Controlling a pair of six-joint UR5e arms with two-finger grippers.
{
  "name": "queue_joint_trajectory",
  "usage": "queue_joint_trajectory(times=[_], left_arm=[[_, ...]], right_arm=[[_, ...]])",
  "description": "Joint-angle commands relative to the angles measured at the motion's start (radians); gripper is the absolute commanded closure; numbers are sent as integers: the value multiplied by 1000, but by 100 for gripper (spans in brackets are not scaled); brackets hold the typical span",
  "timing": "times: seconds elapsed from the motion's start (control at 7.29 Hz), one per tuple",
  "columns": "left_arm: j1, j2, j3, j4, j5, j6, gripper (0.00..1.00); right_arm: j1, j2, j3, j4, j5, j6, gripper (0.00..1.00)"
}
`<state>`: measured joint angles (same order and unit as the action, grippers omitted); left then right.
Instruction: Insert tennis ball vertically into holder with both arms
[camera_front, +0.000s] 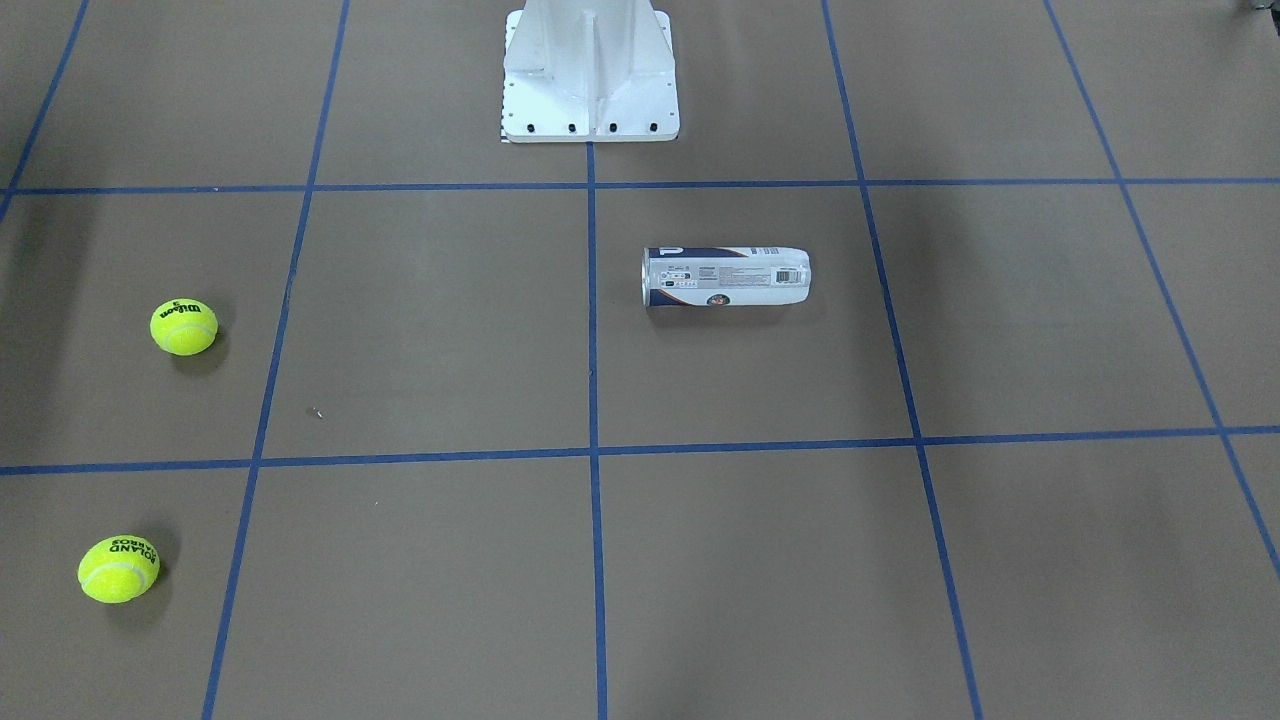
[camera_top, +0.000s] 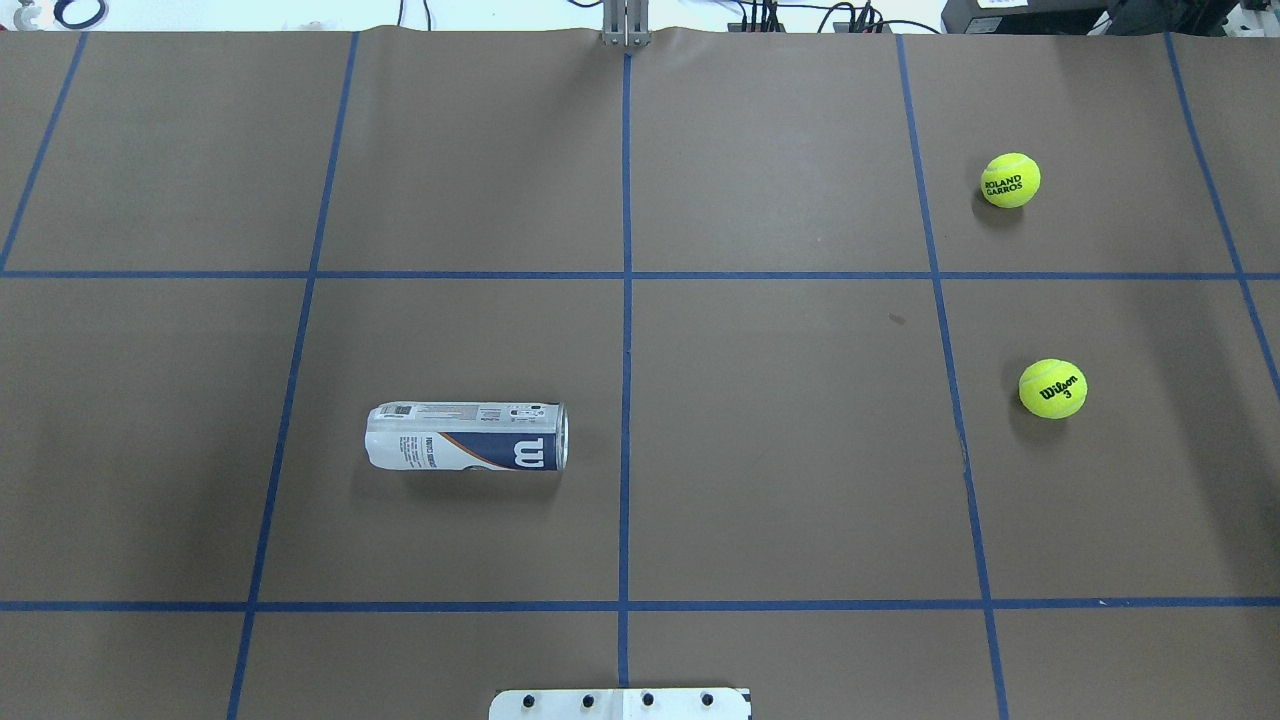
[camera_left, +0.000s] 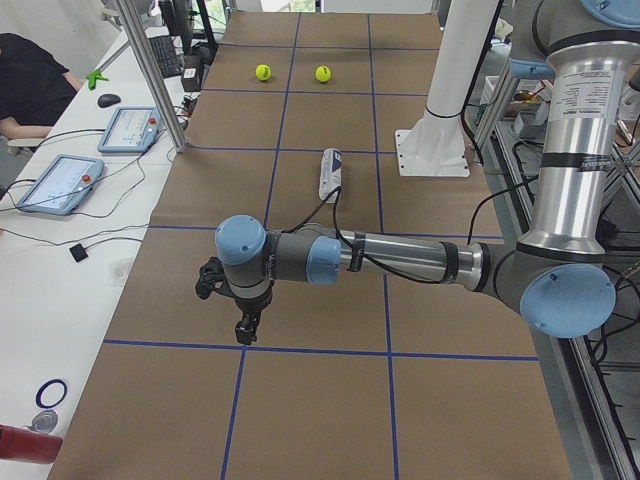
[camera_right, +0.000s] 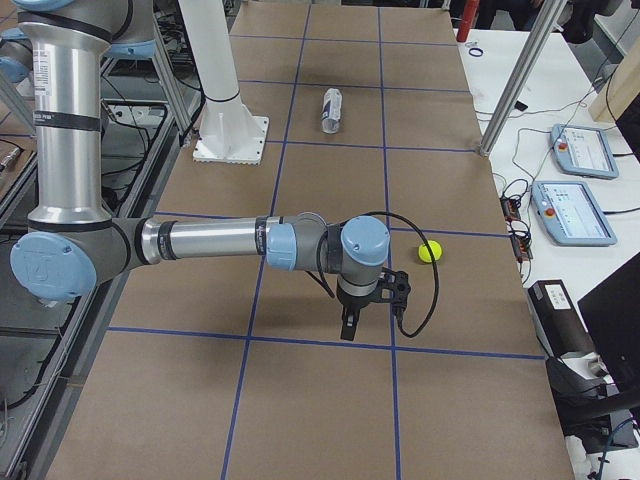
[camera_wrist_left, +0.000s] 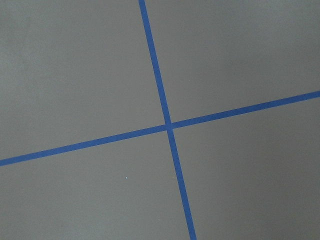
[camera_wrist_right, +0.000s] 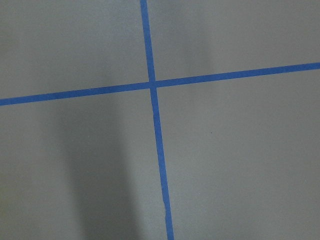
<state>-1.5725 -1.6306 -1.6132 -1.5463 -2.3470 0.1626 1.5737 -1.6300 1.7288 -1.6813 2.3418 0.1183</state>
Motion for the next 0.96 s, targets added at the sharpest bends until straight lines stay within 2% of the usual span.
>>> queue_joint_trajectory(times=[0.0,0.55,0.69,0.82], left_arm=[[0,-1,4,0,-1,0,0],[-1,0,-19,-9,-14,6,0],[-1,-8,-52,-44,-14,8,0],[2,-9,-74,-136,-17,0,0]], right_arm=[[0,4,3,2,2,0,1],[0,7,3,2,1,0,1],[0,9,3,2,2,0,1],[0,9,6,2,2,0,1]])
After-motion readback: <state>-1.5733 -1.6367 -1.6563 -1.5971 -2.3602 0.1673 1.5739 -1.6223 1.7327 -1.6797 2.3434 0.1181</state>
